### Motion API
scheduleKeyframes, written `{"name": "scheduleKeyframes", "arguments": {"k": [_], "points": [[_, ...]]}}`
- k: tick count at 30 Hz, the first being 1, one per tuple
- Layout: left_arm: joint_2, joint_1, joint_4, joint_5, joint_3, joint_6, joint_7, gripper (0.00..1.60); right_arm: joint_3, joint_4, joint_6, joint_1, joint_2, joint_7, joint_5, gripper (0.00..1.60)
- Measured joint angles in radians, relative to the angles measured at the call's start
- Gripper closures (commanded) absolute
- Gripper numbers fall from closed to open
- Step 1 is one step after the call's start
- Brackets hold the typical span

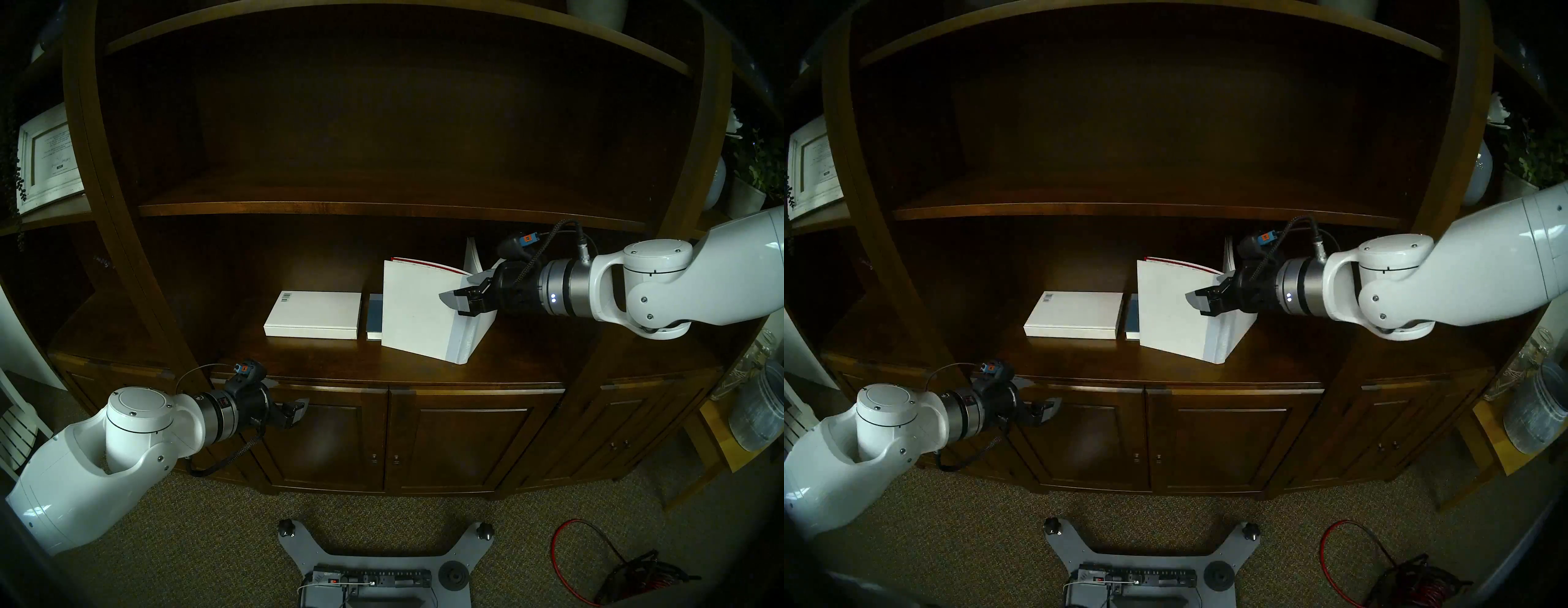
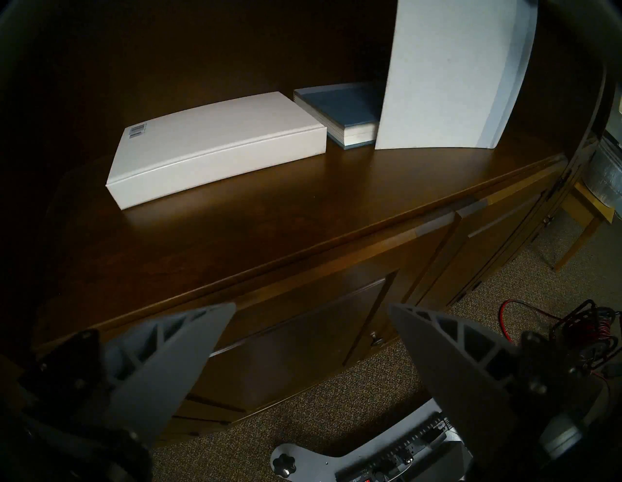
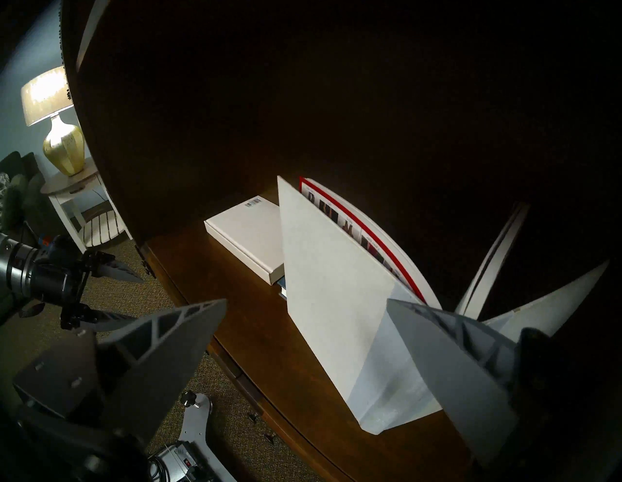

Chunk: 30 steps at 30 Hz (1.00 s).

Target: Close the books and align them horizontally on the shelf

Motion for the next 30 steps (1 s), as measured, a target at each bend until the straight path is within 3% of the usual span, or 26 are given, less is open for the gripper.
{"name": "scheduleKeyframes", "arguments": {"k": [8,30], "points": [[0.000,0.000,0.000,0.000,0.000,0.000,0.000,0.00,0.028,0.028,0.005,-0.033,-0.035,-0.015,-0.010,0.00],[0.000,0.000,0.000,0.000,0.000,0.000,0.000,0.00,0.039,0.078,0.017,-0.031,-0.088,-0.013,-0.050,0.00]]}}
